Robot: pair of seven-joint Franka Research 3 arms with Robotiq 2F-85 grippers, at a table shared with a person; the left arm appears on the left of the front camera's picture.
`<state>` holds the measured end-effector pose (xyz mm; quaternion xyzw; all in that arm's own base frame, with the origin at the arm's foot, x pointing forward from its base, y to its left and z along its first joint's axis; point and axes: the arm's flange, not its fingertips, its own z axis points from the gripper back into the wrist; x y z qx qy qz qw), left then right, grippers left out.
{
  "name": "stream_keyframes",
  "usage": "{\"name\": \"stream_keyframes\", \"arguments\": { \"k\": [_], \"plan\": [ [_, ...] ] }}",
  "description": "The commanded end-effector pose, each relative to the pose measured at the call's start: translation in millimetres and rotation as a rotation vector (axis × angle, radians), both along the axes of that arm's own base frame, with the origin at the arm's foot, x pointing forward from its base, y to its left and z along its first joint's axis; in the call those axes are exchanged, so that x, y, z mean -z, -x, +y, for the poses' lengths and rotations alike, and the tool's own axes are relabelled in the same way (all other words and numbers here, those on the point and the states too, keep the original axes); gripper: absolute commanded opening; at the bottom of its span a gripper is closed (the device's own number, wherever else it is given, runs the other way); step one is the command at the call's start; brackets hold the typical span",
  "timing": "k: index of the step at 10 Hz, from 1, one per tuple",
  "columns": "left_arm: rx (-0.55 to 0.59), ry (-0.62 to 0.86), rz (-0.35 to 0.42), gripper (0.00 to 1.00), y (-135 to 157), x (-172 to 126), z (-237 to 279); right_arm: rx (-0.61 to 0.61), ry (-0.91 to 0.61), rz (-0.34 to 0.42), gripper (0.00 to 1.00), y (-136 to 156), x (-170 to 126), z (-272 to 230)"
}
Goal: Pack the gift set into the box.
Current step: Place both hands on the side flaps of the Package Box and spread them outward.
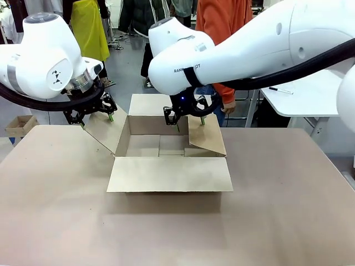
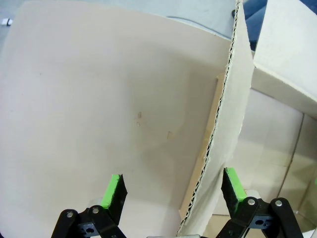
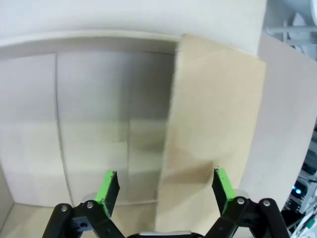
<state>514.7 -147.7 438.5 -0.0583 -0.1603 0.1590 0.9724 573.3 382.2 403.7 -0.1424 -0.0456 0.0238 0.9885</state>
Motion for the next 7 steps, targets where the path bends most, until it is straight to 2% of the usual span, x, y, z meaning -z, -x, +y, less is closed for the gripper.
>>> {"name": "stream_keyframes", "arguments": {
  "k": [1, 7],
  "plan": [
    [-0.019, -0.015, 0.003, 1.0, 0.6, -0.1, -4.7, 0.07, 0.069, -0.019, 1.0, 7.4, 0.2, -2.4],
    [-0.019, -0.015, 0.003, 1.0, 0.6, -0.1, -4.7, 0.088, 0.113, -0.024, 1.0, 9.3, 2.4, -13.3]
  ]
}}
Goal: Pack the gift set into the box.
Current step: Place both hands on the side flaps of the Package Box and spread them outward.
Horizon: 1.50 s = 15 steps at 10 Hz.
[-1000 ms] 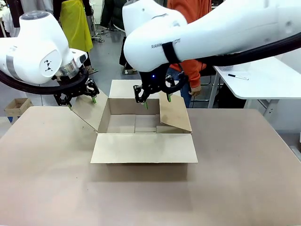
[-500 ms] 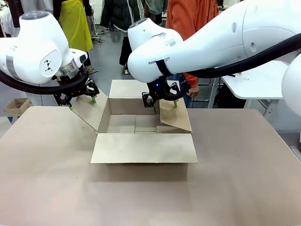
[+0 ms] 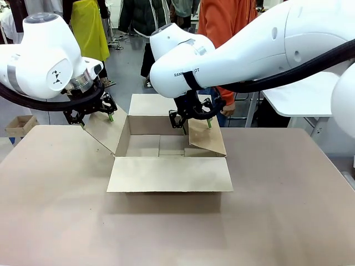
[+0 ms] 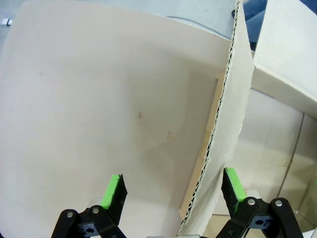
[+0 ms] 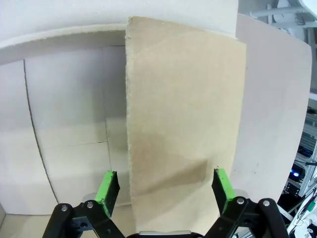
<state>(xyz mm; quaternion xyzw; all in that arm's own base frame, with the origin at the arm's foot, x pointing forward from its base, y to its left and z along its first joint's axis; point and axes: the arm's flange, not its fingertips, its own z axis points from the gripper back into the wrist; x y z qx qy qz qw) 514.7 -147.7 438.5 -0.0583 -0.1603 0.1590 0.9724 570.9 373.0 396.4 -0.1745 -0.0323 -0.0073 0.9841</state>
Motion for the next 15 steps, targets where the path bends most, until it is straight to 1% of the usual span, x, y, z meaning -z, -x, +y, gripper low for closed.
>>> {"name": "stream_keyframes", "arguments": {
  "k": [1, 4, 5, 6, 7, 8, 9, 11, 12, 13, 14, 15],
  "plan": [
    [-0.019, -0.015, 0.003, 1.0, 0.6, -0.1, -4.7, 0.022, 0.057, -0.061, 1.0, 14.9, -14.4, -13.8],
    [-0.019, -0.015, 0.003, 1.0, 0.6, -0.1, -4.7, 0.047, 0.072, -0.14, 1.0, 47.0, -59.4, -59.3],
    [-0.019, -0.015, 0.003, 1.0, 0.6, -0.1, -4.7, 0.055, 0.08, -0.133, 1.0, 53.9, -67.4, -73.5],
    [-0.019, -0.015, 0.003, 1.0, 0.6, -0.1, -4.7, 0.06, 0.082, -0.119, 1.0, 58.4, -68.4, -87.3],
    [-0.019, -0.015, 0.003, 1.0, 0.6, -0.1, -4.7, 0.061, 0.032, -0.119, 1.0, 63.1, -69.1, -105.2],
    [-0.019, -0.015, 0.003, 1.0, 0.6, -0.1, -4.7, 0.037, -0.013, -0.12, 1.0, 67.1, -67.2, -125.5],
    [-0.019, -0.015, 0.003, 1.0, 0.6, -0.1, -4.7, 0.023, -0.014, -0.12, 1.0, 71.2, -59.8, -147.1],
    [-0.019, -0.015, 0.003, 1.0, 0.6, -0.1, -4.7, 0.028, -0.141, -0.156, 1.0, 82.2, -46.3, -184.4],
    [-0.019, -0.015, 0.003, 1.0, 0.6, -0.1, -4.7, 0.038, -0.186, -0.158, 1.0, 82.3, -38.1, -193.1],
    [-0.019, -0.015, 0.003, 1.0, 0.6, -0.1, -4.7, -0.013, -0.247, -0.1, 1.0, 74.6, -30.2, -181.8],
    [-0.019, -0.015, 0.003, 1.0, 0.6, -0.1, -4.7, 0.062, -0.103, -0.157, 1.0, 69.9, -44.8, -179.8],
    [-0.019, -0.015, 0.003, 1.0, 0.6, -0.1, -4.7, 0.062, -0.103, -0.157, 1.0, 69.9, -44.8, -179.8]
  ]
}}
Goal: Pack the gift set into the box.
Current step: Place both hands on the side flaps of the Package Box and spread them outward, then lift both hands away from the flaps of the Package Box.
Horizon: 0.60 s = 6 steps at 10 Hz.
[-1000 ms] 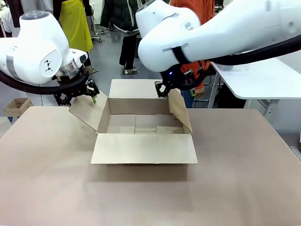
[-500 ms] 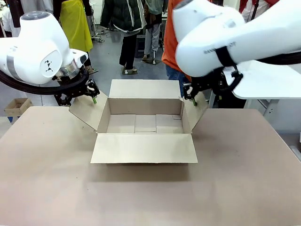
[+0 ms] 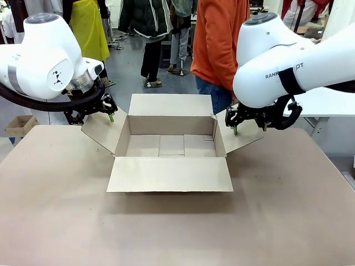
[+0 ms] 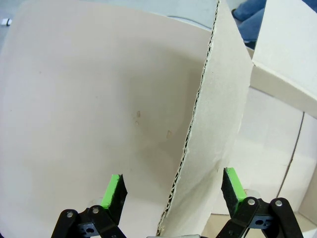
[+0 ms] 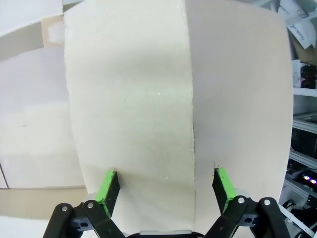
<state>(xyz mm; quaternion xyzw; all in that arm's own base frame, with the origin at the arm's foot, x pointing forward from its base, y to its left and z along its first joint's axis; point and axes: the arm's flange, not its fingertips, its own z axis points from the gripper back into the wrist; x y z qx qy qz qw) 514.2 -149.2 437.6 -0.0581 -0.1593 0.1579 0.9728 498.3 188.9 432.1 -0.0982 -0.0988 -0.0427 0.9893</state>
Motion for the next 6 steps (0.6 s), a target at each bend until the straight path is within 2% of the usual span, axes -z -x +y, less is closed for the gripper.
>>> {"name": "stream_keyframes", "arguments": {
  "k": [1, 6],
  "plan": [
    [-0.021, -0.015, 0.002, 1.0, 0.1, -1.0, -3.2, 0.025, 0.049, -0.01, 1.0, -2.6, -9.1, 4.3],
    [-0.021, -0.015, 0.002, 1.0, 0.1, -1.0, -3.2, 0.025, 0.049, -0.01, 1.0, -2.6, -9.1, 4.3]
  ]
}}
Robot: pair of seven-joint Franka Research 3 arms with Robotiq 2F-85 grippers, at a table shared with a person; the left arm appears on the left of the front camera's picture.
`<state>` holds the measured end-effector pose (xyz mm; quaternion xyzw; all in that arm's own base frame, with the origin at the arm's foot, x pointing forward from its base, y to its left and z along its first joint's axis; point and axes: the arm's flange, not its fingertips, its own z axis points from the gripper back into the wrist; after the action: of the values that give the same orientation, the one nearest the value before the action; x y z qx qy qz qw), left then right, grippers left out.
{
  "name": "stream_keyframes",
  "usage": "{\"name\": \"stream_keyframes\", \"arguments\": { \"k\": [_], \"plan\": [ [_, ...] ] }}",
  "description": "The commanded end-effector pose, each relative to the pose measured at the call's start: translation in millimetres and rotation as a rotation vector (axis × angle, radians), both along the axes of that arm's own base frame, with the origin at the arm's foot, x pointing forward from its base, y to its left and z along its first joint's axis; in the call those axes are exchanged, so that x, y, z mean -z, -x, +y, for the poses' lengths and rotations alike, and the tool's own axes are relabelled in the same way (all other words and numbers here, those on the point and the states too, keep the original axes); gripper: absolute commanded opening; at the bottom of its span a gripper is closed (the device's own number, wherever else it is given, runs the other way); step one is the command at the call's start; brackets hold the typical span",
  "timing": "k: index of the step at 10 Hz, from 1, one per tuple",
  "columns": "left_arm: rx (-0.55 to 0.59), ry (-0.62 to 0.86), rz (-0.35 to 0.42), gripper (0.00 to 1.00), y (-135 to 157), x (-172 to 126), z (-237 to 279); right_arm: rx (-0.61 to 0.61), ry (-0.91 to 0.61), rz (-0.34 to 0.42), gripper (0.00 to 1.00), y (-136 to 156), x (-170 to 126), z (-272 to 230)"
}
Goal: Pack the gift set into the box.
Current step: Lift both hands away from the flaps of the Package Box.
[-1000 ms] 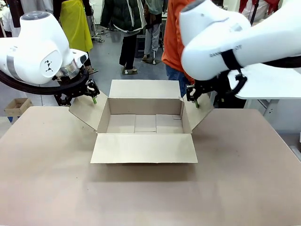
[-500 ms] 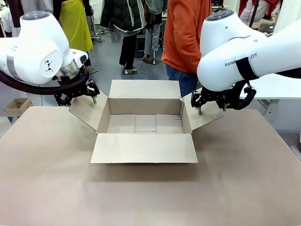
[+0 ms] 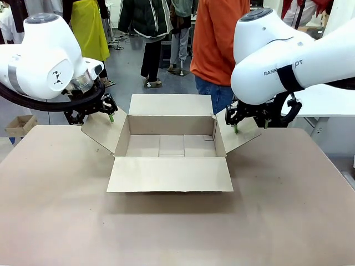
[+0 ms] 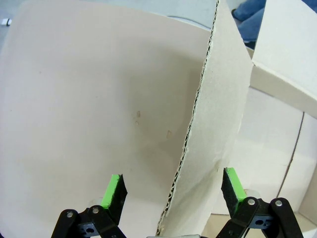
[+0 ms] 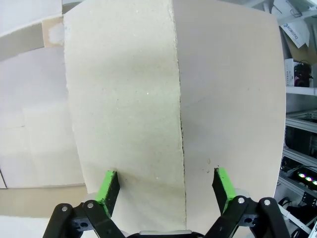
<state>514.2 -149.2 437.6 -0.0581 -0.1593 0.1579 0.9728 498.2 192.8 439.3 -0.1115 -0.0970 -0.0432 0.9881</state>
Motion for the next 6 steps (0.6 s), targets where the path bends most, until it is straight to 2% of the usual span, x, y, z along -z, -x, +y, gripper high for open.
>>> {"name": "stream_keyframes", "arguments": {
  "k": [1, 6],
  "plan": [
    [-0.021, -0.015, 0.001, 1.0, 0.1, -1.0, -3.2, 0.021, 0.023, -0.015, 1.0, -2.8, -1.9, 0.4],
    [-0.021, -0.015, 0.001, 1.0, 0.1, -1.0, -3.2, 0.021, 0.023, -0.015, 1.0, -2.8, -1.9, 0.4]
  ]
}}
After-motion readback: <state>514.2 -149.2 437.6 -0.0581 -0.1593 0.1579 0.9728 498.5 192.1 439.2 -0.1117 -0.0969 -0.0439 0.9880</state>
